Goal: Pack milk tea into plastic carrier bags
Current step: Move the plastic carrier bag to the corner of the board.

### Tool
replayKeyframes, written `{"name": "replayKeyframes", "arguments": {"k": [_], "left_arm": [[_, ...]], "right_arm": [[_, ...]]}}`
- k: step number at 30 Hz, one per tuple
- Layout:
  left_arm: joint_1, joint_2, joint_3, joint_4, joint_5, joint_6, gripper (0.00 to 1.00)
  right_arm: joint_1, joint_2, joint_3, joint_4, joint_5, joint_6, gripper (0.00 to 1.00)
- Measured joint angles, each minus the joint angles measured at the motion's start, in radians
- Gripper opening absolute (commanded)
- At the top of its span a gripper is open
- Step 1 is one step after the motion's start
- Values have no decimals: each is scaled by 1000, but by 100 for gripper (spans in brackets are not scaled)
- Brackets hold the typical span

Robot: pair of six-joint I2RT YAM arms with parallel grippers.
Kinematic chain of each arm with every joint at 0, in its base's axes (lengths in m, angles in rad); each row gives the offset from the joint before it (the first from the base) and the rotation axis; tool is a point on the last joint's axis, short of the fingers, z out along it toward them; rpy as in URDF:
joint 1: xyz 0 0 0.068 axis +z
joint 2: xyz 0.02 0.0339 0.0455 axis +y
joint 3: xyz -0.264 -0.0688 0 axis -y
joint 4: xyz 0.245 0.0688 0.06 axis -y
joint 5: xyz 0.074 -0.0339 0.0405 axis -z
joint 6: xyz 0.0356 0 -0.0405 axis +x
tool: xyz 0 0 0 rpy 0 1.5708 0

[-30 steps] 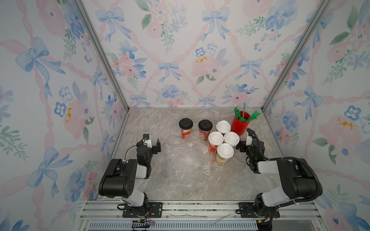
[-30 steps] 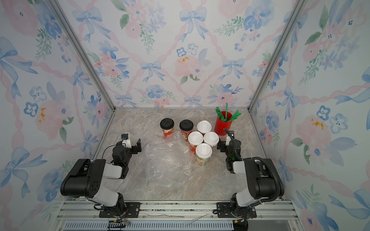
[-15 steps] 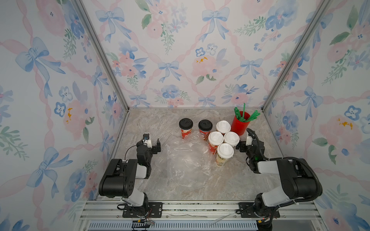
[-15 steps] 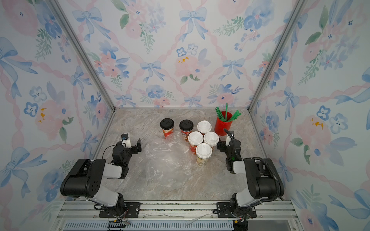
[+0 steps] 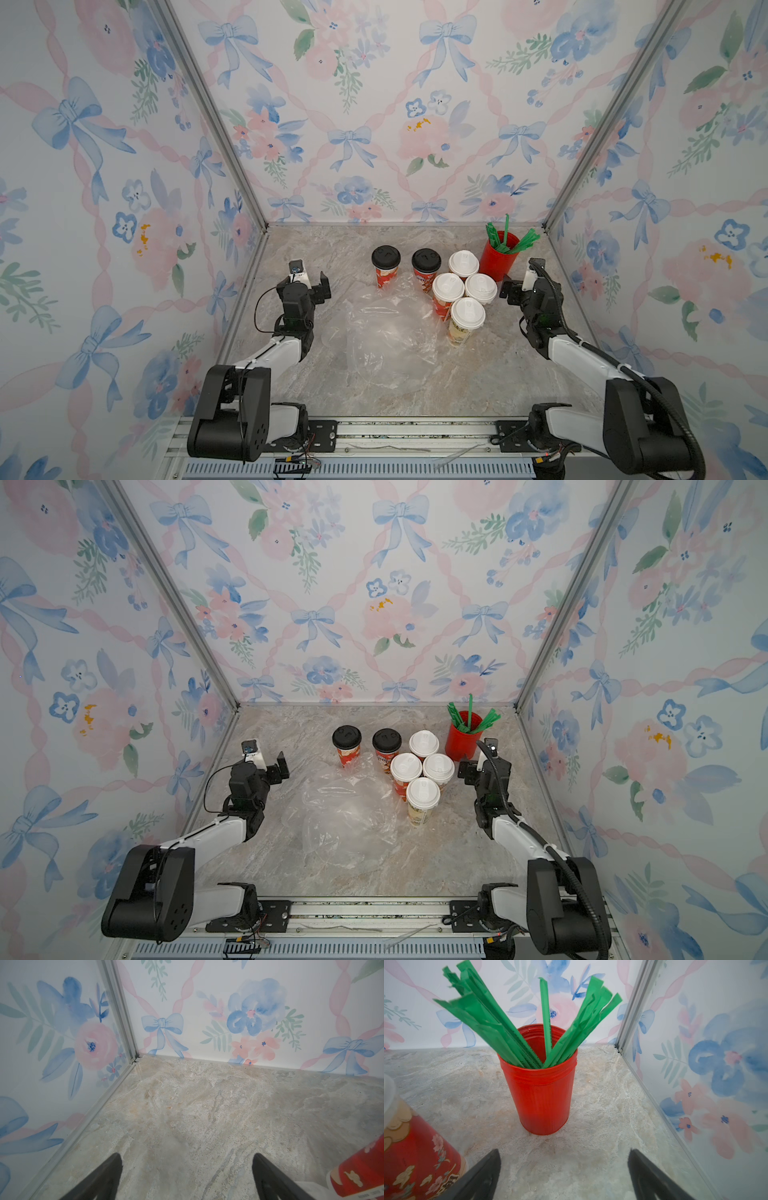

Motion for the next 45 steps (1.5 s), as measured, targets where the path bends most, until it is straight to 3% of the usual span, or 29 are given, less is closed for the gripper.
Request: {"name": "replayKeyframes", "arguments": {"k": [4, 11, 14, 20, 27, 32, 36, 40, 45], "left_arm": [[-36, -52, 113, -254, 35, -91, 94], [-146, -119, 295, -611, 201, -154, 92], [-198, -152, 344, -714, 272, -179, 91], [-424, -158, 430, -858, 364, -206, 90], [-740, 18, 467, -902, 400, -258, 85], [-862, 231, 488, -914, 400, -307, 83], [-893, 363, 489, -917, 395, -350, 81], [-876, 404, 456, -913, 379, -376, 79], [-752, 378, 387, -877, 367, -376, 78]], "right_arm": [[-14, -126, 64, -224, 7, 38, 100], [19, -251, 330, -628, -21, 148, 93], [103, -253, 445, -758, -57, 174, 93], [320, -213, 609, -951, -150, 209, 91], [549, -93, 686, -1052, -228, 251, 89], [677, -32, 691, -1078, -236, 288, 88], [722, -26, 691, -1079, -233, 328, 88], [726, -38, 687, -1077, -206, 358, 88], [726, -73, 680, -1078, -167, 369, 88]]}}
